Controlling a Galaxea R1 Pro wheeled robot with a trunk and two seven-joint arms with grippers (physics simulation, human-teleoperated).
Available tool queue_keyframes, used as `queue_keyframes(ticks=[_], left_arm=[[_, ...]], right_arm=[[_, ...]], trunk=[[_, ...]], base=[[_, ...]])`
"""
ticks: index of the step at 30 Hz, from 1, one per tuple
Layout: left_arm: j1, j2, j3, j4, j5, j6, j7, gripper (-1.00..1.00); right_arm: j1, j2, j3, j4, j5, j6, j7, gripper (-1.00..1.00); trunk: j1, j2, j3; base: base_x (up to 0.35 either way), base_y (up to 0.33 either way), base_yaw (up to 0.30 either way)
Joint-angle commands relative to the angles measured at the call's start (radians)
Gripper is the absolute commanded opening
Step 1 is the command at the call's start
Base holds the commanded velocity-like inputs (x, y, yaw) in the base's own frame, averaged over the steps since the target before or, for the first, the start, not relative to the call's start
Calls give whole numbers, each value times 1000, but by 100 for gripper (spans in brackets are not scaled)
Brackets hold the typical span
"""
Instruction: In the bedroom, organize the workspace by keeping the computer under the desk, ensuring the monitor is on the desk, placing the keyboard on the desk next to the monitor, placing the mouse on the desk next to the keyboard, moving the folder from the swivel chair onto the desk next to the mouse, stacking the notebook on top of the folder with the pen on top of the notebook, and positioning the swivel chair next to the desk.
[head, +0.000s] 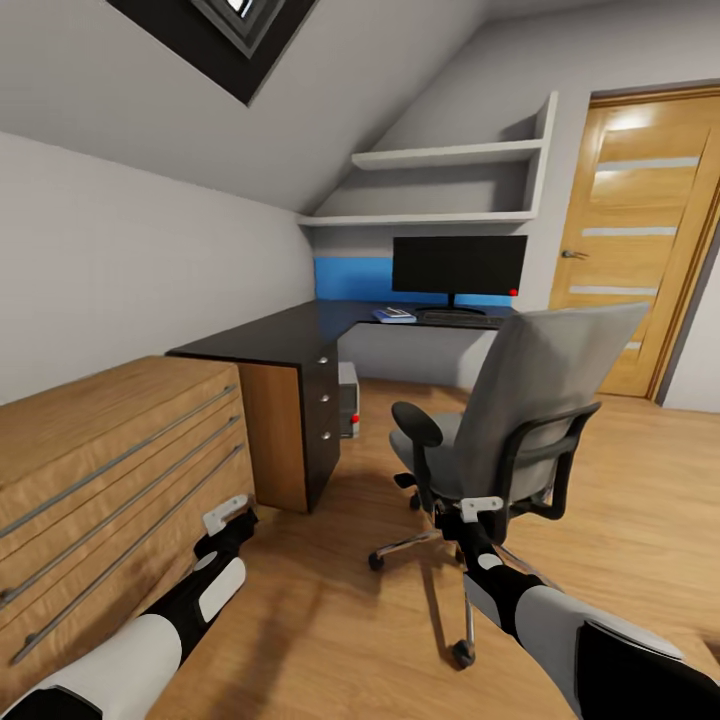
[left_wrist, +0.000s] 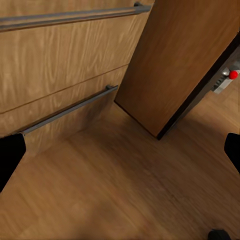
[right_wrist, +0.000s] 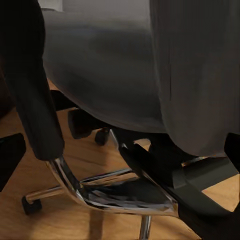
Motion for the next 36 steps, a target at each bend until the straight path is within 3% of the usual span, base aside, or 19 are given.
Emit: queue_keyframes(ticks=[1,24,36], left_arm=[[0,1,-8,-1,9,-4,6,100],[0,1,-8,0,10,-4,5,100],[-1,-1,-10,0,10,-4,4,100]], right_arm=[[0,0,9,-1,-4,-1,-6,100],[-1,4,8,-1,-4,-1,-6,100],[0,5,8,0,-4,-1,-5,100]], trunk=[[0,0,-1],[0,0,-1],[0,0,-1]], base=[[0,0,178],[-3,0,141],[-212,-106,12]])
